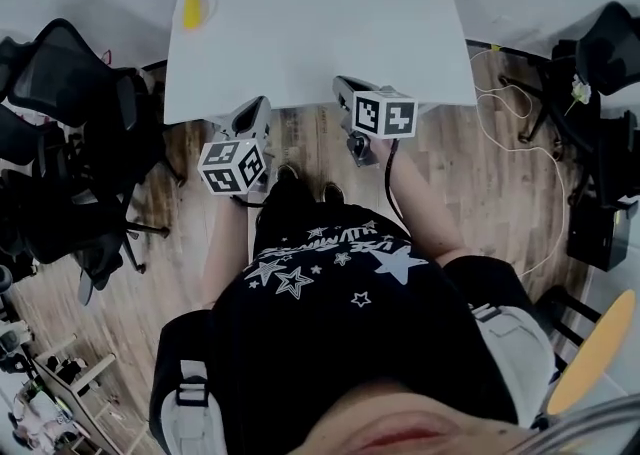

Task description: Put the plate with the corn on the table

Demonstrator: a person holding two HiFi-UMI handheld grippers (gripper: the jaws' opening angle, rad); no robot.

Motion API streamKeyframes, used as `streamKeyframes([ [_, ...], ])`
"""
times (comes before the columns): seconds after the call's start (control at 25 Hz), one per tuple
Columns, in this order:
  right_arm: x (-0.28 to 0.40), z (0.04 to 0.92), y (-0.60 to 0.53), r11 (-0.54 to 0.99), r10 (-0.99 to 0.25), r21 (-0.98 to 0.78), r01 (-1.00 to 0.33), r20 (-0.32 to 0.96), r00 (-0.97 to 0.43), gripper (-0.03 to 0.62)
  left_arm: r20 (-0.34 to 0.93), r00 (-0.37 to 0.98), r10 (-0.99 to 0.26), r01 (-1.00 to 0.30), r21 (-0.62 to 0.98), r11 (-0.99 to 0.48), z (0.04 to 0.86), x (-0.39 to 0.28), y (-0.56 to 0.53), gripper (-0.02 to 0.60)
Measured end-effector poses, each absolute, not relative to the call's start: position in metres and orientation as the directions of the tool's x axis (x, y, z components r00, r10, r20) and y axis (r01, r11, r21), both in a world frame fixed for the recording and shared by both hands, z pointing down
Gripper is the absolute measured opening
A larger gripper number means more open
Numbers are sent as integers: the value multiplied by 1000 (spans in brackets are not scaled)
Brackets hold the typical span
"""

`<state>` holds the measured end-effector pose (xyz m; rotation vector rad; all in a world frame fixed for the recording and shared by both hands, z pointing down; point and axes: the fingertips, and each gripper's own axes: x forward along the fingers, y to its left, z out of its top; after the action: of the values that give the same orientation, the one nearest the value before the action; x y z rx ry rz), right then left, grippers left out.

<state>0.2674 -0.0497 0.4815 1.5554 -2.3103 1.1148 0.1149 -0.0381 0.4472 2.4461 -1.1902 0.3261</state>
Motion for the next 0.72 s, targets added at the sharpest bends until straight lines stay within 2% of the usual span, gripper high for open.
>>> streamKeyframes([
  [0.4, 258, 484, -25, 249, -747, -410, -878, 496, -443, 6, 396, 629, -669, -776, 260, -575, 457, 122, -15, 6],
  [0.72, 224, 484, 26, 267, -749, -336, -903, 517, -414, 6, 408, 640, -651, -768, 298, -567, 467, 89, 42, 6],
])
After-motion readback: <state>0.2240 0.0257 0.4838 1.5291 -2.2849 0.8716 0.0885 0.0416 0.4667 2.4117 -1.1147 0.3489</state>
